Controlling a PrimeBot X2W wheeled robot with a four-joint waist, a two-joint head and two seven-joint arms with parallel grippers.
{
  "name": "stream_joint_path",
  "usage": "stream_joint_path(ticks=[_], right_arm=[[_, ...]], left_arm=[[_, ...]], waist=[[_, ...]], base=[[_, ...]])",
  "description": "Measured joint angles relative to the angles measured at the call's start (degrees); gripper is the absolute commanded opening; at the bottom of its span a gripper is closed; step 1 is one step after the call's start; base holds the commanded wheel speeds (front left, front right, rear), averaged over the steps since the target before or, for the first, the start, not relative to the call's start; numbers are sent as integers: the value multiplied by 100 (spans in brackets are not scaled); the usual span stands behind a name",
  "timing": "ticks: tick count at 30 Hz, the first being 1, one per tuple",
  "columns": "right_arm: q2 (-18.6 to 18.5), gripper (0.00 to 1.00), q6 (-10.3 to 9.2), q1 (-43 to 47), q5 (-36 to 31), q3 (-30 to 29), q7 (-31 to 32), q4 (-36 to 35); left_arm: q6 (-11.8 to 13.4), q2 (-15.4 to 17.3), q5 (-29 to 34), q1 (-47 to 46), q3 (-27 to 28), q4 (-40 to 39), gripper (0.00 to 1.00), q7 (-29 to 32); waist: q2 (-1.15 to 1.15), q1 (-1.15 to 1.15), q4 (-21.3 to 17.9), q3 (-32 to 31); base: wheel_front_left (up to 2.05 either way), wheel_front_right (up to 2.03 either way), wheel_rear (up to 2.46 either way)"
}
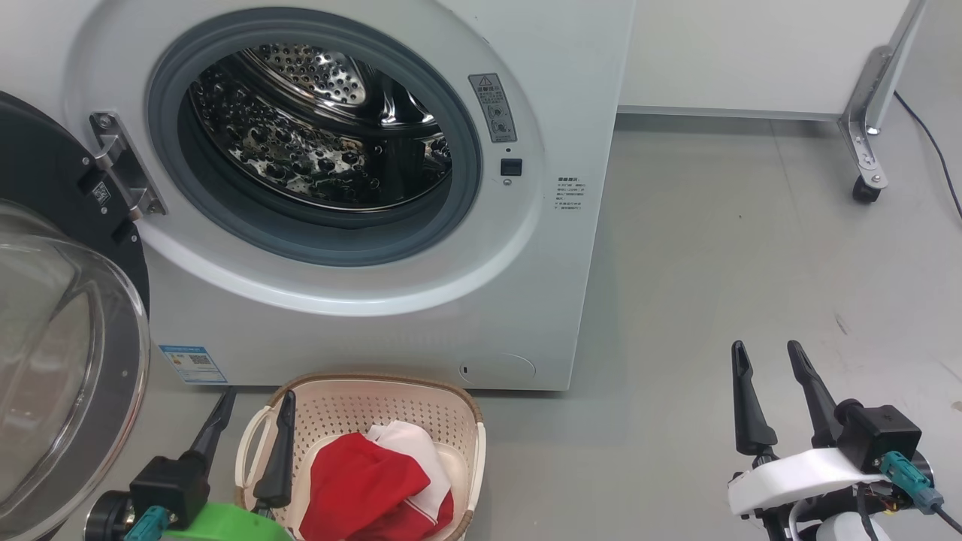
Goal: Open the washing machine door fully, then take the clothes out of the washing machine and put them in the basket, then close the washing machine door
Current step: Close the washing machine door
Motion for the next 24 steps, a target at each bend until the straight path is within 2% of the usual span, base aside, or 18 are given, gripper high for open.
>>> stream_joint_path(ticks=[13, 24], right_arm=[[7, 100, 0, 0, 0, 10, 0, 2], [10, 100, 1, 0, 0, 22, 0, 10]], left_arm=[[-1, -9, 119, 7, -26, -8, 100, 0], [-16, -16, 121, 12, -19, 0, 100, 0]], waist=[[0, 0, -10, 1], [0, 0, -30, -17]], base=[[-10, 10, 0], [-55, 55, 0]])
